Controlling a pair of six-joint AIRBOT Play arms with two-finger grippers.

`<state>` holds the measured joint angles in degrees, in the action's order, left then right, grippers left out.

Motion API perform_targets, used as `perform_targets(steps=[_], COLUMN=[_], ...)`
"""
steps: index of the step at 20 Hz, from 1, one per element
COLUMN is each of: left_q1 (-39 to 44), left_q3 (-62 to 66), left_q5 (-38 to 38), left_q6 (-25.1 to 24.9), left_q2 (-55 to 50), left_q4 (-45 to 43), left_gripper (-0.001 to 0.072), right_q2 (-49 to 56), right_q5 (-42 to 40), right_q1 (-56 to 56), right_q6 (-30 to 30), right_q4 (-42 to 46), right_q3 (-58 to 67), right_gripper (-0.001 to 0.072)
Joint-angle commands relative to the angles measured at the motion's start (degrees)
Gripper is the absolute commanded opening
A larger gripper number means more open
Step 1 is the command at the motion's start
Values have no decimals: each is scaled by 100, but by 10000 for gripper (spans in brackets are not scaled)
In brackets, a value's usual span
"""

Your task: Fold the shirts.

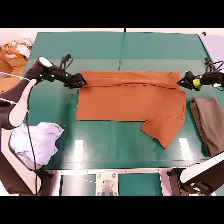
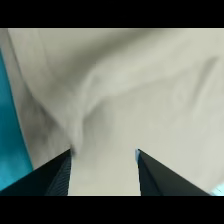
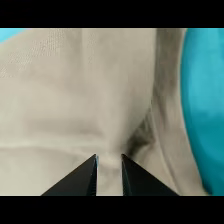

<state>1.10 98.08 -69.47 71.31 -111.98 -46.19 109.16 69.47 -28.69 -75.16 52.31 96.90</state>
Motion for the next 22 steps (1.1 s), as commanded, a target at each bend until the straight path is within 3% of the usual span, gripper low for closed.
perform_targets(steps=[1, 2, 3, 6, 9, 11, 14, 15, 17, 18, 19, 20, 21, 22], left_q1=[-348, -481, -577, -549, -61, 376, 876, 1008, 1191, 1279, 1362, 1471, 1633, 1792], left_q3=[450, 610, 745, 765, 282, -651, -2603, -3281, -4439, -4878, -5263, -5528, -5757, -5932], left_q5=[-1609, -1978, -2282, -2450, -2339, -1792, -634, -195, 828, 1281, 1690, 2024, 2406, 2774], left_q6=[723, 872, 942, 1084, 1115, 1062, 1075, 1182, 1751, 2094, 2404, 2531, 2796, 3010], left_q2=[-4, -2, 0, 247, 848, 1561, 2861, 3338, 4181, 4465, 4658, 4715, 4704, 4673], left_q4=[-33, -28, -28, -387, -1198, -1460, -1508, -1506, -1488, -1480, -1464, -1462, -1464, -1438], left_gripper=[375, 108, 38, 18, 18, 18, 18, 18, 20, 21, 67, 412, 712, 705], right_q2=[-98, -129, -160, -568, -1602, -2656, -4376, -4809, -5379, -5495, -5495, -5442, -5362, -5250], right_q5=[1095, 1370, 1606, 1888, 1707, 1174, 629, 549, 13, -291, -501, -645, -820, -986], right_q1=[-334, -439, -518, -621, -632, -813, -1456, -1652, -1755, -1729, -1679, -1617, -1523, -1401], right_q6=[-356, -398, -398, -396, -297, -332, -968, -1165, -1307, -1314, -1311, -1266, -1261, -1220], right_q4=[-15, -15, -11, 144, 688, 1008, 1388, 1434, 1419, 1401, 1217, 1045, 911, 857], right_q3=[219, 216, 201, -350, -1786, -3112, -5119, -5687, -6631, -6970, -7206, -7359, -7484, -7547], right_gripper=[40, 35, 20, 21, 21, 21, 25, 123, 588, 604, 604, 604, 604, 603])
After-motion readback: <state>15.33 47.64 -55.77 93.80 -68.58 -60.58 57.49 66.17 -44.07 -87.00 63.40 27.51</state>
